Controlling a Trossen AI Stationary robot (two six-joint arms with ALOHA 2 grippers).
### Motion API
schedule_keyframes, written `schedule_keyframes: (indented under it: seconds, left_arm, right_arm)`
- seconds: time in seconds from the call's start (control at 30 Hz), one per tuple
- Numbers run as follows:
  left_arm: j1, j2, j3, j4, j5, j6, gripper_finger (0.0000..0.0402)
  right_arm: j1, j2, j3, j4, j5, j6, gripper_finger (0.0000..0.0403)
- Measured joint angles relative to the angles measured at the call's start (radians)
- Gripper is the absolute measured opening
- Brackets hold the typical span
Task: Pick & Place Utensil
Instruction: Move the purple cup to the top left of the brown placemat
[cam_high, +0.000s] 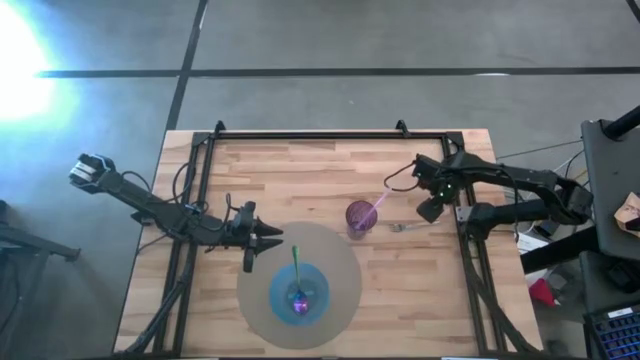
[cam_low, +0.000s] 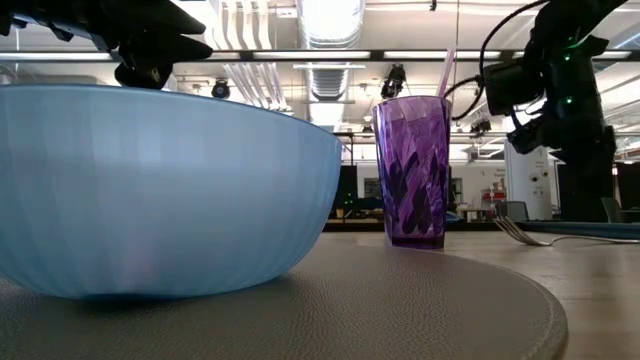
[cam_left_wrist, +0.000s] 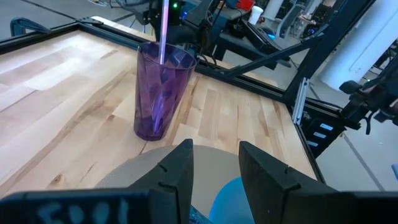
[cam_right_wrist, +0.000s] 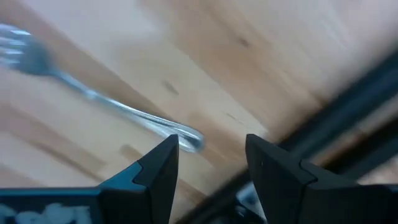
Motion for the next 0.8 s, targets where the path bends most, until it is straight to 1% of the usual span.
schedule_keyframes:
  seconds: [0.17,0.3,0.63,0.8]
  left_arm:
    - [0.000,0.000,0.000,0.000,0.000,0.000,0.0120]
    - [0.000,0.000,0.000,0.000,0.000,0.000,0.0120]
    - [0.000,0.000,0.000,0.000,0.000,0.000,0.0120]
    - [0.000,0.000,0.000,0.000,0.000,0.000,0.0120]
  right_arm:
    - [0.023,0.000,0.000,0.040,-0.091,-0.105,0.0183]
    - [0.067,0.000,0.001,0.060,-0.137,-0.167,0.0183]
    - [0.209,0.000,0.002,0.073,-0.151,-0.171,0.0183]
    - [0.219,0.001,0.002,0.077,-0.149,-0.139,0.0183]
